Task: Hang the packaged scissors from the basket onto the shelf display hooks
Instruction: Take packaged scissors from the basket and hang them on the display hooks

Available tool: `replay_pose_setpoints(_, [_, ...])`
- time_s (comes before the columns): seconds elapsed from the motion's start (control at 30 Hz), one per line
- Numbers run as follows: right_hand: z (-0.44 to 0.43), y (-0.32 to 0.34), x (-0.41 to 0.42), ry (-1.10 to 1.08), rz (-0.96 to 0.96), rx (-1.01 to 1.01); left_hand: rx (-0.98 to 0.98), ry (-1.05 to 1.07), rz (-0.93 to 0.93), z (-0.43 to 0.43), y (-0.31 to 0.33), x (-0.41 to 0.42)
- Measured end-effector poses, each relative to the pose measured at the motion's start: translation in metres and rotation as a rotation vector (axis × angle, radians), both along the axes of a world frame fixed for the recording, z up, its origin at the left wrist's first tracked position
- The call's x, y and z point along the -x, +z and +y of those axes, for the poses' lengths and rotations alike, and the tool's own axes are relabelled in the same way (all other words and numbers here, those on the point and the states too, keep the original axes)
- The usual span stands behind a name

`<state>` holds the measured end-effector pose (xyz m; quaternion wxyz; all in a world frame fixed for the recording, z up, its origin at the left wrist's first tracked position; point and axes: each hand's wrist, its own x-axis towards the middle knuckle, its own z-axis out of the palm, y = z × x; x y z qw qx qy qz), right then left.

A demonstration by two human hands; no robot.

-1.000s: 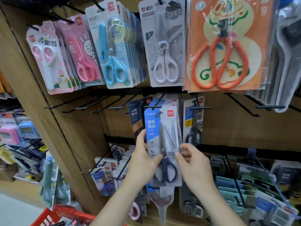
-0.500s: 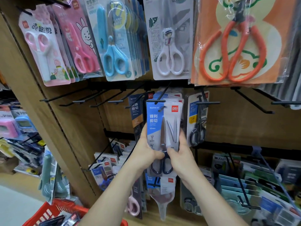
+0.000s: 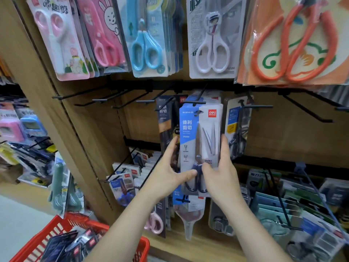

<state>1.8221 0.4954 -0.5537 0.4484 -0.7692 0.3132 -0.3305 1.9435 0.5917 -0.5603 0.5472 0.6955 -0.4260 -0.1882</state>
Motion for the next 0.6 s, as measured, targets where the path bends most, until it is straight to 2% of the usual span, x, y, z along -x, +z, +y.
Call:
replay_pose_setpoints(0.1, [0.025,-0.004,0.008,-0.037,-0.003,0.302,0.011,0.085,0.007,0.021,0.003,0.006])
replay_pose_setpoints(0.27, [0.058,-0.019,0.007,-0.093,-0.026,0.527,0.051,0.264,-0.034,0.083,0.007,0.007])
replay_pose_setpoints(0.37, [0.066,-0.020,0.007,-0.102,-0.096,0.530,-0.037,0.310,-0.047,0.122,0.002,0.006])
replay_pose_setpoints(0.47, [0.084,-0.026,0.003,0.000,-0.158,0.578,-0.132,0.375,-0.074,0.157,-0.015,0.002])
replay_pose_setpoints(0.53, [0.101,-0.034,-0.005,0.139,-0.134,0.510,-0.153,0.445,-0.021,0.178,-0.026,-0.002])
replay_pose_setpoints(0.6, [0.121,-0.044,-0.016,0.306,-0.040,0.357,-0.148,0.516,0.102,0.199,-0.038,-0.007])
